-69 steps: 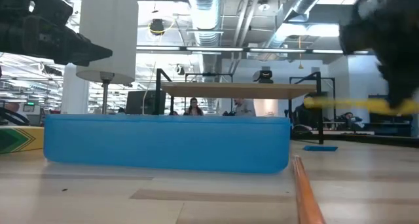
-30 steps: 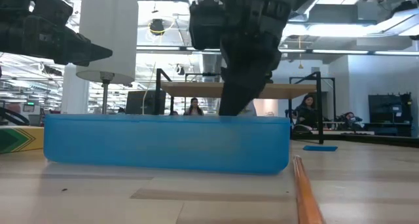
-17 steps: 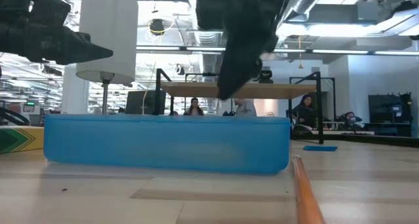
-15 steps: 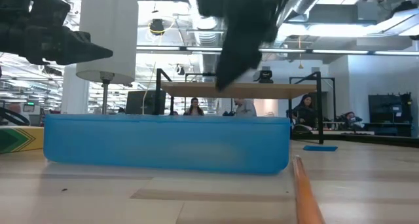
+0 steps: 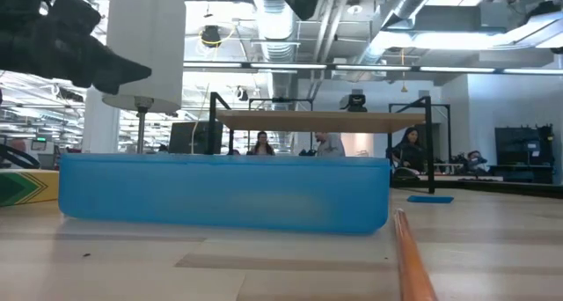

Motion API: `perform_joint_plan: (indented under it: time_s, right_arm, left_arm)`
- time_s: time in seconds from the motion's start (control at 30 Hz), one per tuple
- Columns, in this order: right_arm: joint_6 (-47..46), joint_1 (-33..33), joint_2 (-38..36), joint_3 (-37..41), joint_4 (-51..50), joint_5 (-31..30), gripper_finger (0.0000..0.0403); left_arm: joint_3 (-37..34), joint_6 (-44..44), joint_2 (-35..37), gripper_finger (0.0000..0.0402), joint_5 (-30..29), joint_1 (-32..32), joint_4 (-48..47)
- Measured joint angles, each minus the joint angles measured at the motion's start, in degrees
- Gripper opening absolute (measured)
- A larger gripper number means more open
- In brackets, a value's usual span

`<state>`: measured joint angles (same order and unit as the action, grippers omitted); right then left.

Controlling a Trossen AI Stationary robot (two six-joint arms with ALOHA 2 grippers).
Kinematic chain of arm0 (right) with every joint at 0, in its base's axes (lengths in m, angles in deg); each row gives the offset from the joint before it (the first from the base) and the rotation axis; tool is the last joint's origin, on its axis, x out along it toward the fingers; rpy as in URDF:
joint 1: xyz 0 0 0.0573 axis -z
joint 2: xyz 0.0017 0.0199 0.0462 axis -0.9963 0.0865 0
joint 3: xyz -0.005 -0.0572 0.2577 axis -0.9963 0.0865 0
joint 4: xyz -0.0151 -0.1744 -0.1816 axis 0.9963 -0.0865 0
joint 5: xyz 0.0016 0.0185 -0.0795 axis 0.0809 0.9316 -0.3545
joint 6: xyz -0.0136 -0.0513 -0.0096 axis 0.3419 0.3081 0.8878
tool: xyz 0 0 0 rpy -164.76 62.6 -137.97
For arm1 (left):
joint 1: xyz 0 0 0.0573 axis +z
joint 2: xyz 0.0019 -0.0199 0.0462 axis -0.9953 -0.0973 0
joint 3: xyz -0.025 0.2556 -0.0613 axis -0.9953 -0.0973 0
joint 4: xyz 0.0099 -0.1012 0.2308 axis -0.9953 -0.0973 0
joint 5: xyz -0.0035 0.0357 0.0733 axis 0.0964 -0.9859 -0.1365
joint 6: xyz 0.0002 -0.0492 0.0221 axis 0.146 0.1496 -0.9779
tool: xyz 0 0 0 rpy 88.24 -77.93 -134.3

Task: Pack school essentials
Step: Put the light blue pencil into the blue supply box

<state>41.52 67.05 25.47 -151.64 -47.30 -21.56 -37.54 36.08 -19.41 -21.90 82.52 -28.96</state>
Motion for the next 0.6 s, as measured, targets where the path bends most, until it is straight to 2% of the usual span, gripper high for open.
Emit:
perform_joint_plan:
  time_s: [0.1,0.27,0.43,0.53,0.6]
  right_arm:
    - [-0.1,-0.4,0.0,0.0,0.4,0.0,0.0169]
    - [-0.5,-1.8,-0.3,0.9,-0.5,-2.7,0.0165]
    - [-3.5,-4.0,-6.4,8.0,0.1,-9.7,0.0158]
    - [-4.6,-5.3,-11.2,13.9,4.4,-13.6,0.0156]
    - [-4.6,-6.0,-14.3,17.7,7.7,-15.3,0.0155]
  left_arm:
    - [0.0,8.4,0.0,0.0000,0.8,0.0,-0.1]
    - [0.0,15.9,0.0,0.0000,0.9,0.0,-0.1]
    - [0.0,25.5,0.0,0.0000,0.9,0.0,-0.2]
    - [0.0,31.3,0.0,0.0000,1.9,0.0,-0.2]
    - [0.0,31.8,0.0,0.0000,2.0,0.0,-0.2]
